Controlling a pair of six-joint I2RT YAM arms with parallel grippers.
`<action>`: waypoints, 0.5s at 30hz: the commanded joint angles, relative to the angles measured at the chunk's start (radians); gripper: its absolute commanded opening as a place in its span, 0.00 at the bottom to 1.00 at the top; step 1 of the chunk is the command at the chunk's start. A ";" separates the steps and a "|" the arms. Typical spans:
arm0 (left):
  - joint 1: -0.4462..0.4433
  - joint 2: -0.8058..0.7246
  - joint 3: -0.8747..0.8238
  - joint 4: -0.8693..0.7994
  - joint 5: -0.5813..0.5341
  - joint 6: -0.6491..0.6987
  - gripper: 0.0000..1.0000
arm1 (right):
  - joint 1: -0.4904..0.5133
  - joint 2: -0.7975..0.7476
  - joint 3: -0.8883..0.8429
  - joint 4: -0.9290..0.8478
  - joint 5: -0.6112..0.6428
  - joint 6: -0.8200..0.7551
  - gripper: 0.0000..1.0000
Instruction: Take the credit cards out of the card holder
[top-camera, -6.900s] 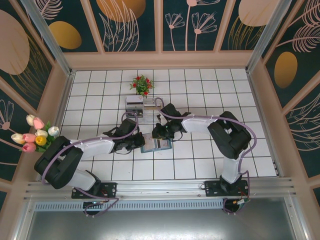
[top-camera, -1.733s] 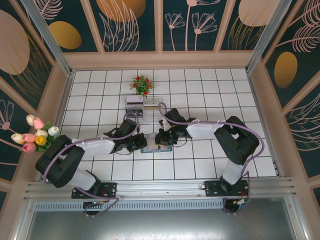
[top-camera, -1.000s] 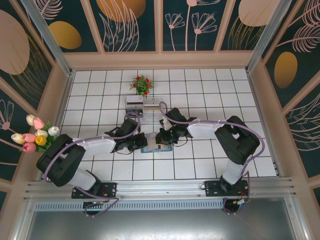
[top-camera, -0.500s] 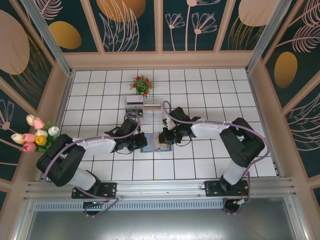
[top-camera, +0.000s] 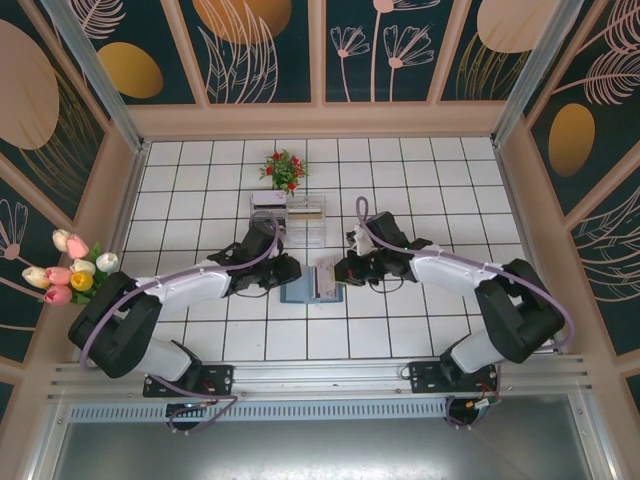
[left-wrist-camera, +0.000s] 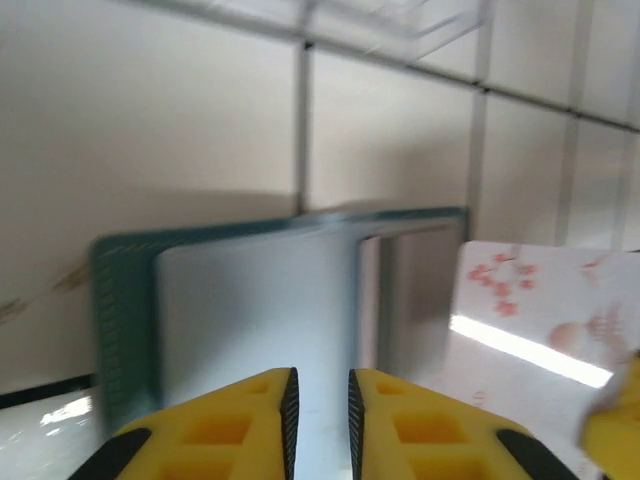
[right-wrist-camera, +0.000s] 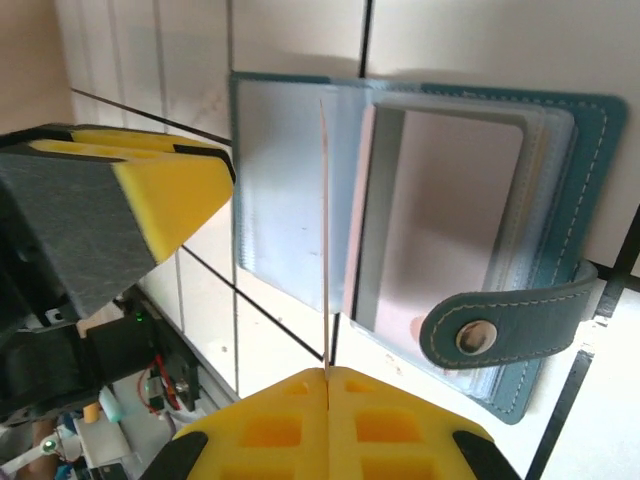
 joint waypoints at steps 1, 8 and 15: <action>0.009 -0.064 0.079 -0.009 0.021 -0.014 0.32 | -0.021 -0.065 -0.026 0.143 -0.078 0.047 0.06; 0.036 -0.145 0.121 0.025 0.066 -0.071 0.58 | -0.049 -0.125 -0.051 0.396 -0.126 0.193 0.06; 0.083 -0.184 0.090 0.215 0.244 -0.166 0.71 | -0.059 -0.154 -0.066 0.647 -0.151 0.345 0.06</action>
